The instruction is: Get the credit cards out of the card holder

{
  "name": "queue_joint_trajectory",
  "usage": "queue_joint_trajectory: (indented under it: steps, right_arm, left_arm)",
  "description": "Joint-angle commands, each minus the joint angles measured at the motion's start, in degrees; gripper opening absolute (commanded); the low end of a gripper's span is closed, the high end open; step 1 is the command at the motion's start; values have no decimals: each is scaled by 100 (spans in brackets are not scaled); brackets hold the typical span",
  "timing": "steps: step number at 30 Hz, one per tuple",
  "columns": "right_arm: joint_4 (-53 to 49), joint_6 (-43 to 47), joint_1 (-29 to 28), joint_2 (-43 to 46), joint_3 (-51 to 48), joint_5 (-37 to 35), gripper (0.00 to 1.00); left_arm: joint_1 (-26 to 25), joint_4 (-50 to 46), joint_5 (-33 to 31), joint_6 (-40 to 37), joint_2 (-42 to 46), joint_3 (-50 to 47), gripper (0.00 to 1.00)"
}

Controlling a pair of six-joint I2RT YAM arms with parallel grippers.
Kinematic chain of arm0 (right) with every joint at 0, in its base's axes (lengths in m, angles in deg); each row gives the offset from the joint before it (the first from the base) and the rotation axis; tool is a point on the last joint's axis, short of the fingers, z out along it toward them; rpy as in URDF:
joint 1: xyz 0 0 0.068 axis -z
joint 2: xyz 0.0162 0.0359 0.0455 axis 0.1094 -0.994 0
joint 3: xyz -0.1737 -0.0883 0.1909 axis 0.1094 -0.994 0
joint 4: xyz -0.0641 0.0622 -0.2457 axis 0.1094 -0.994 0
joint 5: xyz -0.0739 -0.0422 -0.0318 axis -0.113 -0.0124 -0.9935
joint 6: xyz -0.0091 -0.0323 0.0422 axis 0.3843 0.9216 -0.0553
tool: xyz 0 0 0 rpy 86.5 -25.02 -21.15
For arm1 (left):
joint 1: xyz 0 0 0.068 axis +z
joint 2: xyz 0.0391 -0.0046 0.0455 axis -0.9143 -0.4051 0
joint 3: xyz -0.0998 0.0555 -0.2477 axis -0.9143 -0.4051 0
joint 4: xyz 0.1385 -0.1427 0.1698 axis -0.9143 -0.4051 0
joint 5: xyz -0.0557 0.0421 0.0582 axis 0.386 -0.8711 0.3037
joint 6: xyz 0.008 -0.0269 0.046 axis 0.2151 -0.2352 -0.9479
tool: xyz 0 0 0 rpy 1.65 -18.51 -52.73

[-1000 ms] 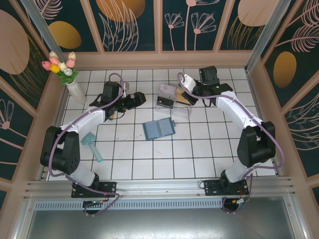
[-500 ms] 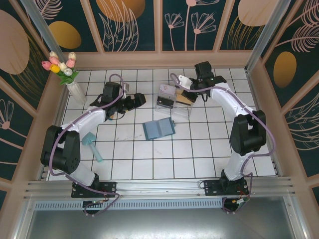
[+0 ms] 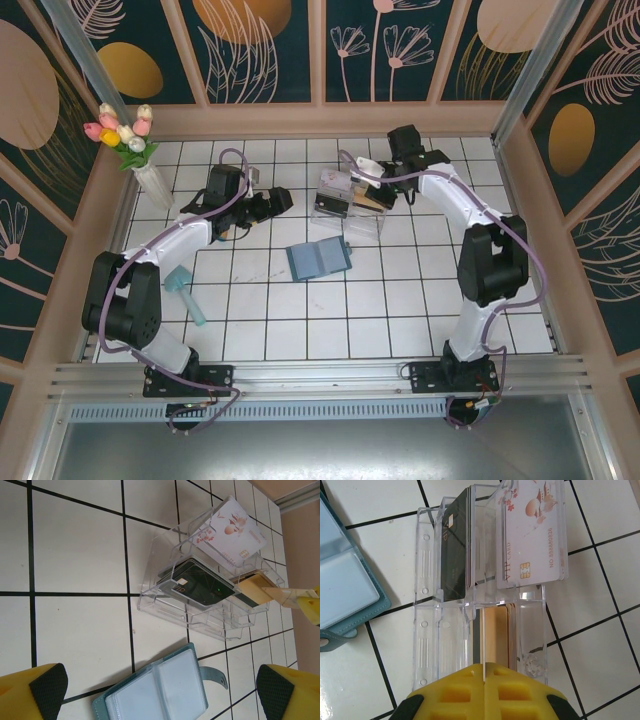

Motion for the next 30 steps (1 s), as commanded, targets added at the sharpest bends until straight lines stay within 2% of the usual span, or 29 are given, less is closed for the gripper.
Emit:
queue_joint_trajectory:
  steps: [1,22,30]
  right_arm:
    - [-201,154,-35,-154,235,-72,0]
    - [111,-110,-47,-488,299,-136,1]
    - [130,-280,-48,-554,393,-123,7]
  left_arm:
    - [17,-81,38,-89,-80,59,99]
    - [26,82,250,6,-89,-27,98]
    - [19,119,281,16,-71,-64,98]
